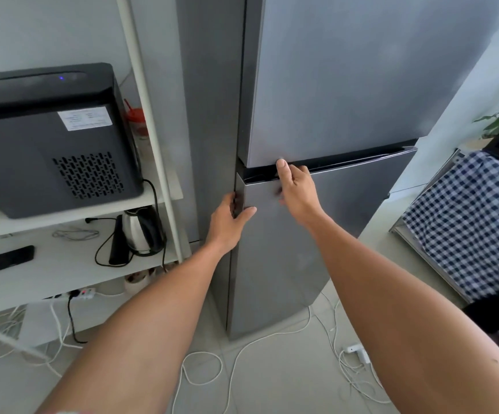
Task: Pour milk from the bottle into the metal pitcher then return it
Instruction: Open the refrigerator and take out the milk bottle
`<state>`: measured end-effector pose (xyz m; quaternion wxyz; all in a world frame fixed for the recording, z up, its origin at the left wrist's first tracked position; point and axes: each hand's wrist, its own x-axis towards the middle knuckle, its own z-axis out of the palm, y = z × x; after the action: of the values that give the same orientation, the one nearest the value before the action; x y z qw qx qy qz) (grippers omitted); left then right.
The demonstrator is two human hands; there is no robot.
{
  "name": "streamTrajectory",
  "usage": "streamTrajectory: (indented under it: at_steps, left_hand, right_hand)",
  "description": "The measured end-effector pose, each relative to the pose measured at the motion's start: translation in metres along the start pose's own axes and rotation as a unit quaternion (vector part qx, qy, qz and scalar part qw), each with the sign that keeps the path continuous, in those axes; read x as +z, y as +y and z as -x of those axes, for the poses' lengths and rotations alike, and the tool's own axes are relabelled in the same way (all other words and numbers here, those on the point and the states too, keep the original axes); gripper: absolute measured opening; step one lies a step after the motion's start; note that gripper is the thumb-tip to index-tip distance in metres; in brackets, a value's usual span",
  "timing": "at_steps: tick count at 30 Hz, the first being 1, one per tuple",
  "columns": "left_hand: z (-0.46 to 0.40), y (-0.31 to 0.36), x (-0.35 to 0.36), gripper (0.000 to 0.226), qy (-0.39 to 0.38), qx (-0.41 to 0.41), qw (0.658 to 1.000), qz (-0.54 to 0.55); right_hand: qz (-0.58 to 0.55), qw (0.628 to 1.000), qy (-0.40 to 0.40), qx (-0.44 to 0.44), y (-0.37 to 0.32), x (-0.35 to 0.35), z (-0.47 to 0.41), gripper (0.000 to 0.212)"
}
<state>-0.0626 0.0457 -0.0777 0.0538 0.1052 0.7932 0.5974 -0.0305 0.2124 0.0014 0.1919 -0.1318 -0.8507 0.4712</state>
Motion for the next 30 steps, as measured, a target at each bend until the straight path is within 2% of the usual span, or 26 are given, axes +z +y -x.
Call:
streamTrajectory:
  at_steps: [4, 10, 14, 22, 26, 28, 30]
  left_hand:
    - [0.001, -0.004, 0.004, 0.063, -0.011, -0.01, 1.0, 0.027]
    - [0.011, -0.005, 0.005, 0.059, -0.026, -0.004, 1.0, 0.017]
    - [0.027, -0.009, 0.009, 0.067, -0.042, -0.004, 0.999, 0.006]
    - [0.069, 0.004, 0.011, 0.047, -0.067, 0.017, 0.997, -0.045]
    - [0.092, 0.012, 0.008, 0.014, -0.066, 0.0, 0.998, -0.007]
    - [0.103, 0.02, 0.013, 0.008, -0.054, 0.016, 0.997, -0.057]
    - [0.114, 0.03, 0.023, 0.01, -0.046, 0.034, 0.993, -0.106]
  right_hand:
    - [-0.01, 1.0, 0.014, -0.004, 0.002, 0.002, -0.001, 0.061]
    - [0.046, 0.999, 0.021, 0.019, -0.002, 0.003, 0.003, 0.054]
    - [0.095, 0.993, 0.02, 0.062, -0.006, -0.001, 0.014, 0.054]
    - [0.13, 0.986, 0.015, 0.1, -0.014, -0.027, 0.045, 0.062]
    - [0.148, 0.979, 0.028, 0.135, -0.014, -0.056, 0.073, 0.073]
    - [0.155, 0.977, 0.041, 0.143, -0.01, -0.074, 0.087, 0.069]
    - [0.147, 0.976, 0.043, 0.155, -0.002, -0.094, 0.099, 0.062]
